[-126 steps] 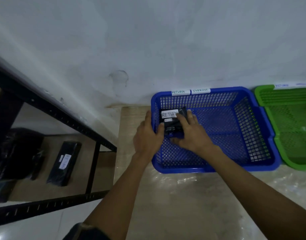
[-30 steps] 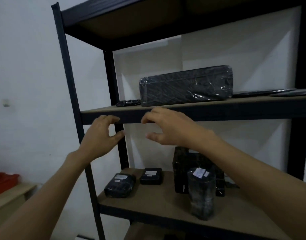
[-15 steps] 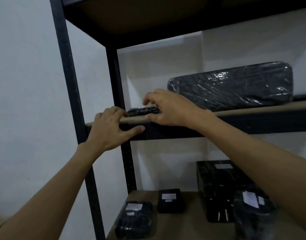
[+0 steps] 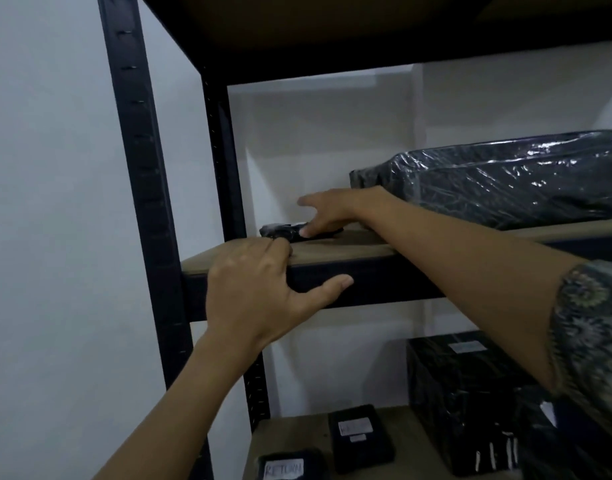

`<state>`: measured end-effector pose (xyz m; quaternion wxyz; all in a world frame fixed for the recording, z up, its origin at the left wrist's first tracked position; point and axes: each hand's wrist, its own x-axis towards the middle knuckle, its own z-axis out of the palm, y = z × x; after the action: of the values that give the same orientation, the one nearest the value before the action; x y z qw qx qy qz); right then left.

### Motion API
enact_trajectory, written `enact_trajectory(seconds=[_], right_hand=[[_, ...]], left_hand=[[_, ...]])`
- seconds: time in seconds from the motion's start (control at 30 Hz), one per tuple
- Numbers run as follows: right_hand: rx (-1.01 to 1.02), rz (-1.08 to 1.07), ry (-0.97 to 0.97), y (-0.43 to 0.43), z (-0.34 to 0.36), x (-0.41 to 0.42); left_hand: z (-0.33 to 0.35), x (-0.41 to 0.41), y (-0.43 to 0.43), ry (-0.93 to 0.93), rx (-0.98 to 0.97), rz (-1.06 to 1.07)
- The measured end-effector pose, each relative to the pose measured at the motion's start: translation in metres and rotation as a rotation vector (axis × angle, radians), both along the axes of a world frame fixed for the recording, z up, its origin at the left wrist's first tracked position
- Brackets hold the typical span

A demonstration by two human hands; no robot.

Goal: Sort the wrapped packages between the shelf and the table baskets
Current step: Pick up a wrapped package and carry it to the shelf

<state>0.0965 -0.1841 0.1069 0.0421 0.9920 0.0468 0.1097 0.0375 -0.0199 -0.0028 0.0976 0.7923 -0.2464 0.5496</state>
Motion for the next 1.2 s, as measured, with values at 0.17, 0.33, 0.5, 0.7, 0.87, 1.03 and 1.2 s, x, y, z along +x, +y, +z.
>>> enact_trajectory(seconds=[0.17, 0.33, 0.5, 0.7, 0.87, 1.03, 1.2], right_hand=[[0.026, -0.021, 0.193, 0.006, -0.006, -0.006], [0.284, -0.023, 0.083, 0.000, 0.007, -0.027], [0.207, -0.103, -0.113, 0.002, -0.002, -0.025], [0.673, -0.128, -0.085, -0.007, -0.004, -0.022], [0.900, -0.153, -0.064, -0.006, -0.004, -0.031], [1.093, -0.002, -0.213, -0.016, -0.015, -0.036], [1.333, 0.267, -0.400, -0.016, -0.015, -0.052]], left_hand=[[-0.004, 0.004, 0.000, -0.071, -0.033, -0.029], [-0.007, 0.004, -0.002, -0.101, -0.060, -0.066], [-0.008, 0.006, -0.002, -0.124, -0.069, -0.076], [-0.010, 0.006, -0.003, -0.161, -0.079, -0.083], [-0.009, 0.006, -0.003, -0.147, -0.085, -0.066], [-0.010, 0.005, -0.002, -0.165, -0.090, -0.074], [-0.011, 0.006, -0.003, -0.167, -0.107, -0.086]])
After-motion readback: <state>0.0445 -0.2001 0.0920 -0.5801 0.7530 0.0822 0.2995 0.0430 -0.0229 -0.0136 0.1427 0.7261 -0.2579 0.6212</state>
